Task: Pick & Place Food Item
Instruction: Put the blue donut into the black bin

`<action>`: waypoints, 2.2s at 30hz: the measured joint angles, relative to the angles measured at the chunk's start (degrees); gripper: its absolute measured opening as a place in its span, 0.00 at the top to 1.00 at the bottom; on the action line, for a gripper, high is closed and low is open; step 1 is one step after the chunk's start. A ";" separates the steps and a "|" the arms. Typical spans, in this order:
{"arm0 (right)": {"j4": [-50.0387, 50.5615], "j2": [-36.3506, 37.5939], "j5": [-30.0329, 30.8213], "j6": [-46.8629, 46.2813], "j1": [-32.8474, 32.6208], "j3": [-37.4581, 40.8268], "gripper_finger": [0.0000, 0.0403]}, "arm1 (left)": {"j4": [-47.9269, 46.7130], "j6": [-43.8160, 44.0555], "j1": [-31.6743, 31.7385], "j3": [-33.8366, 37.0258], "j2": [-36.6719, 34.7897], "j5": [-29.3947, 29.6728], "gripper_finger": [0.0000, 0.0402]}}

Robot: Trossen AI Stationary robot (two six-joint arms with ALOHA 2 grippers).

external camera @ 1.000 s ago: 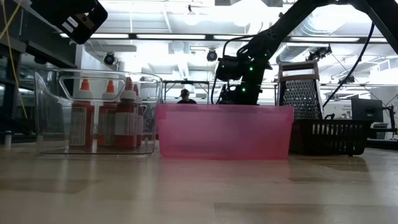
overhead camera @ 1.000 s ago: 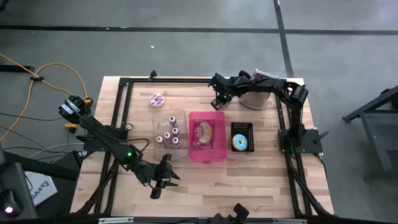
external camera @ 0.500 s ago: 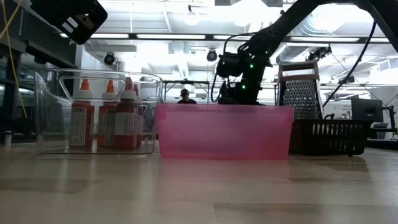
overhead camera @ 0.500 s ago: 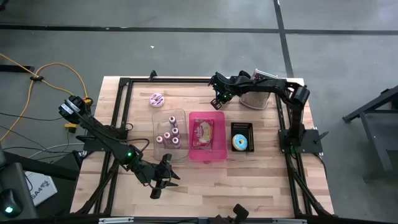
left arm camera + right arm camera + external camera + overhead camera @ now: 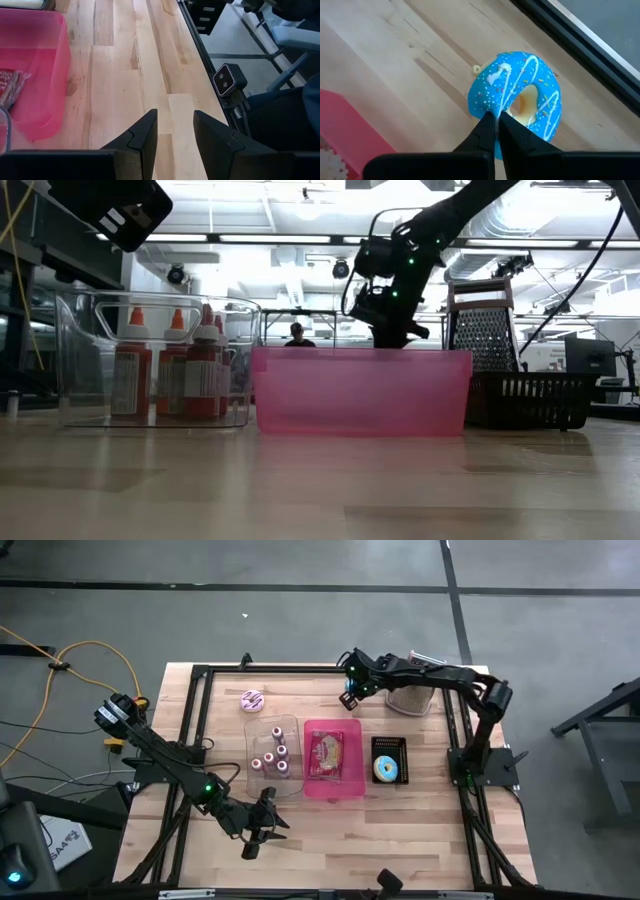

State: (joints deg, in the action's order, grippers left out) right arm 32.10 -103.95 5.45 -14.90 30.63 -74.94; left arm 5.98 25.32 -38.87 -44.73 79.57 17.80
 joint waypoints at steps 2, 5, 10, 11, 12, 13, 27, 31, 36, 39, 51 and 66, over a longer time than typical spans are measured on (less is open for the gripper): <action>0.00 0.29 -0.02 -0.02 -0.26 0.00 0.99 | 0.02 0.00 0.02 0.00 0.00 0.00 0.69; 1.05 1.06 0.14 -0.02 -0.74 0.00 0.99 | 0.02 -0.01 0.00 0.00 0.00 0.00 0.69; 2.91 4.31 0.52 -0.01 -3.31 0.00 0.99 | 0.00 0.00 0.01 0.00 0.00 0.00 0.69; 3.18 5.15 0.53 -0.07 -3.97 0.00 0.99 | 0.00 -0.02 0.00 0.00 0.00 0.00 0.69; 3.58 6.04 0.57 -0.38 -4.67 0.00 0.99 | -0.02 0.00 0.01 0.00 0.00 0.00 0.69; 4.36 7.07 0.59 -0.86 -5.31 0.00 0.99 | 0.00 0.00 0.00 0.00 0.00 0.00 0.69; 21.28 18.02 6.09 -12.29 -17.92 -0.07 0.99 | 0.00 -0.02 0.01 0.00 0.01 0.00 0.69; 24.94 18.40 7.28 -16.30 -21.87 0.02 0.99 | 0.02 0.00 0.00 0.00 0.00 0.00 0.69; 29.76 18.48 9.49 -23.67 -26.18 0.00 0.99 | 0.02 0.00 0.01 0.00 0.01 0.00 0.69; 33.32 18.48 9.70 -28.92 -28.79 0.00 0.99 | 0.00 0.00 0.00 0.00 0.02 0.00 0.69; 36.83 18.34 12.64 -42.38 -38.86 0.00 0.99 | 0.00 0.04 -0.46 0.00 0.02 -0.07 0.69; 25.66 18.15 14.05 -54.16 -46.78 14.09 0.99 | 0.00 0.22 -0.44 0.00 0.02 -0.04 0.69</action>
State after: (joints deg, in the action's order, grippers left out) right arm 57.76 -85.80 19.50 -69.05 -16.15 -60.84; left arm 5.98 25.54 -39.31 -44.73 79.59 17.76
